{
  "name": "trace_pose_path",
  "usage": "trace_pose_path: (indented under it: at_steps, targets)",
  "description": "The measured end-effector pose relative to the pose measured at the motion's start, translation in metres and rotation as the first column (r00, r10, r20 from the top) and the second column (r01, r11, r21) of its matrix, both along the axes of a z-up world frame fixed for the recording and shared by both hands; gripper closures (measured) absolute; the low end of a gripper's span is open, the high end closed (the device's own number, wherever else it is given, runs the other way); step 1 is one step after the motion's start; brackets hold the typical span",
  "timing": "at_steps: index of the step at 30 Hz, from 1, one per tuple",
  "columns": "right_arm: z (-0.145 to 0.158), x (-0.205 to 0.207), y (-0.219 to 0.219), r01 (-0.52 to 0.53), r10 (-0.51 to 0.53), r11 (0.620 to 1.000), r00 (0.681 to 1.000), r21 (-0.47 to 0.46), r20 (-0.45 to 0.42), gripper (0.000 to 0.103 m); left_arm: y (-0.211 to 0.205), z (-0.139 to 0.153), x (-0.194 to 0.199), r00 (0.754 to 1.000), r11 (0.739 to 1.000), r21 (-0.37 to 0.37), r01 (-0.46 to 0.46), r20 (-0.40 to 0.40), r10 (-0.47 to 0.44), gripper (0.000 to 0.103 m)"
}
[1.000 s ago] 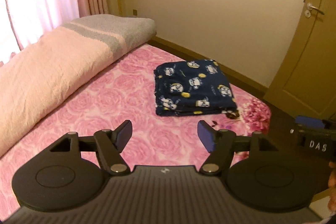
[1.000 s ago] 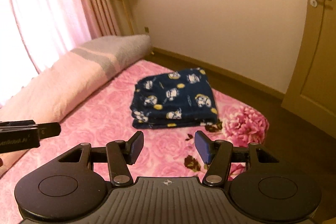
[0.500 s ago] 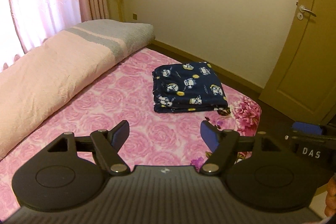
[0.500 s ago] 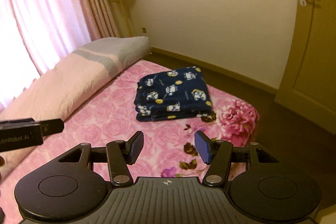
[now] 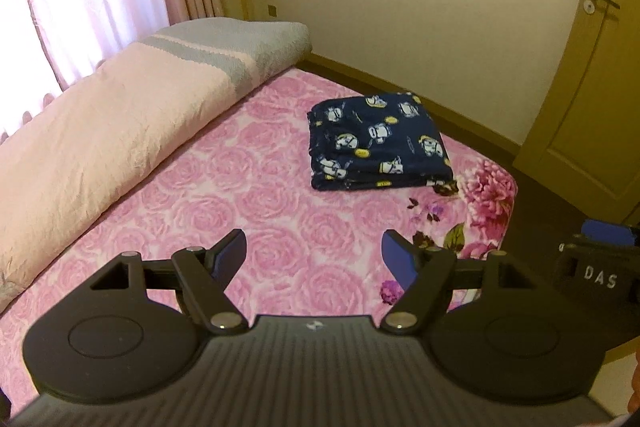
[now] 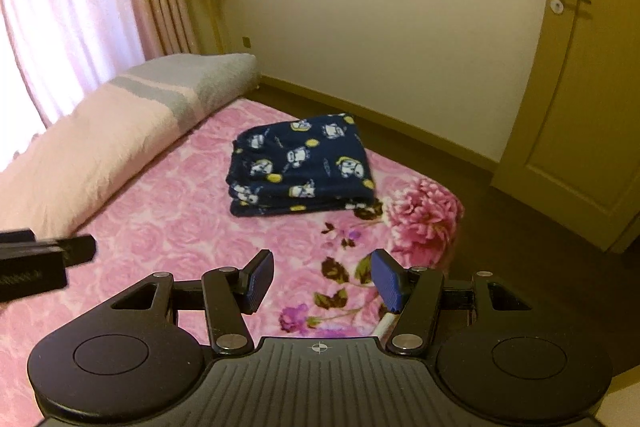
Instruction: Fold clothes
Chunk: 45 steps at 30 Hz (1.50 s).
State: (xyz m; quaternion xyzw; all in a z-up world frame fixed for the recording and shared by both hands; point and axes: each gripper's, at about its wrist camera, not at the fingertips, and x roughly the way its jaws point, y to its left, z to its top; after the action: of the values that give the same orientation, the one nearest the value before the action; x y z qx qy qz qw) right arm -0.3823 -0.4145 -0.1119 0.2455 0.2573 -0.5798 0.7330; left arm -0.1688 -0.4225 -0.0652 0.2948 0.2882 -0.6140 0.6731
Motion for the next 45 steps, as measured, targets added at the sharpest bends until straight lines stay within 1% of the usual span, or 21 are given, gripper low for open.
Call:
trace_pose_path:
  at_steps: [7, 14, 24, 34, 45]
  targets:
    - [-0.004, -0.005, -0.008, 0.011, -0.011, 1.0, 1.0, 0.021, 0.002, 0.046, -0.013, -0.013, -0.011, 1.0, 0.999, 0.042, 0.023, -0.012, -0.022, 0.031]
    - [-0.01, -0.008, -0.027, -0.003, 0.004, 0.997, 1.0, 0.08, -0.004, 0.046, -0.025, -0.021, -0.023, 0.999, 0.997, 0.059, 0.042, -0.02, -0.041, 0.031]
    - [-0.021, -0.018, -0.054, -0.011, 0.012, 0.987, 1.0, 0.162, -0.006, 0.046, -0.045, -0.037, -0.034, 0.999, 0.993, 0.114, 0.023, -0.035, -0.019, 0.031]
    - [-0.033, -0.032, -0.079, -0.026, 0.029, 0.976, 1.0, 0.218, -0.01, 0.046, -0.066, -0.048, -0.054, 0.999, 0.989, 0.148, 0.025, -0.032, -0.021, 0.031]
    - [-0.045, -0.038, -0.114, -0.053, 0.058, 0.962, 0.998, 0.268, -0.008, 0.046, -0.092, -0.062, -0.064, 1.0, 0.983, 0.181, -0.014, -0.014, 0.017, 0.031]
